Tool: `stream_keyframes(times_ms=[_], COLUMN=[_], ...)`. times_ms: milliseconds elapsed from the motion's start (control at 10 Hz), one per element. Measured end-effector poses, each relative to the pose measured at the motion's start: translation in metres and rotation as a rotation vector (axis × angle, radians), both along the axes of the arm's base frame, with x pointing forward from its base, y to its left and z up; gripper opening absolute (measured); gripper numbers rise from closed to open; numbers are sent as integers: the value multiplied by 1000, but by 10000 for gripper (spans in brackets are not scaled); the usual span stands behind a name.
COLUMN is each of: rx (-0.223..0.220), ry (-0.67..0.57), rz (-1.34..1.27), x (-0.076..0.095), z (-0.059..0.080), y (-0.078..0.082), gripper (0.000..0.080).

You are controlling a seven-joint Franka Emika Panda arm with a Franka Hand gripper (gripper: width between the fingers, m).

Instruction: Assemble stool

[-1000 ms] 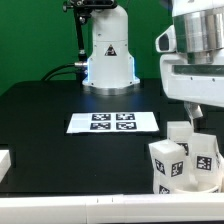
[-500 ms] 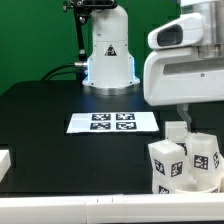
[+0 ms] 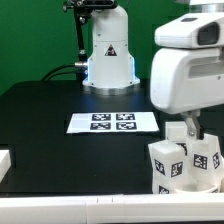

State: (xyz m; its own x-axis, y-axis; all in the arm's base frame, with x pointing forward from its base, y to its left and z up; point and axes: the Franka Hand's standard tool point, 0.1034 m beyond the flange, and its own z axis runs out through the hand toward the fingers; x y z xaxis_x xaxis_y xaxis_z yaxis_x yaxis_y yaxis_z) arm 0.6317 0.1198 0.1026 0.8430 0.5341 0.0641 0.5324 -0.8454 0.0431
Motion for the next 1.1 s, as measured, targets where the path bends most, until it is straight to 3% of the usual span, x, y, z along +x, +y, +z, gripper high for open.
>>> stream_keyframes(times_ms=[300, 800, 900, 1000, 1100], rx=[-10, -10, -11, -11, -11], ry=[-28, -31, -31, -31, -30], rz=[28, -18, -19, -21, -21], x=[3, 2, 2, 2, 2], z=[-1, -27, -27, -27, -27], y=[-11, -7, -8, -9, -9], gripper=[649, 649, 640, 473, 473])
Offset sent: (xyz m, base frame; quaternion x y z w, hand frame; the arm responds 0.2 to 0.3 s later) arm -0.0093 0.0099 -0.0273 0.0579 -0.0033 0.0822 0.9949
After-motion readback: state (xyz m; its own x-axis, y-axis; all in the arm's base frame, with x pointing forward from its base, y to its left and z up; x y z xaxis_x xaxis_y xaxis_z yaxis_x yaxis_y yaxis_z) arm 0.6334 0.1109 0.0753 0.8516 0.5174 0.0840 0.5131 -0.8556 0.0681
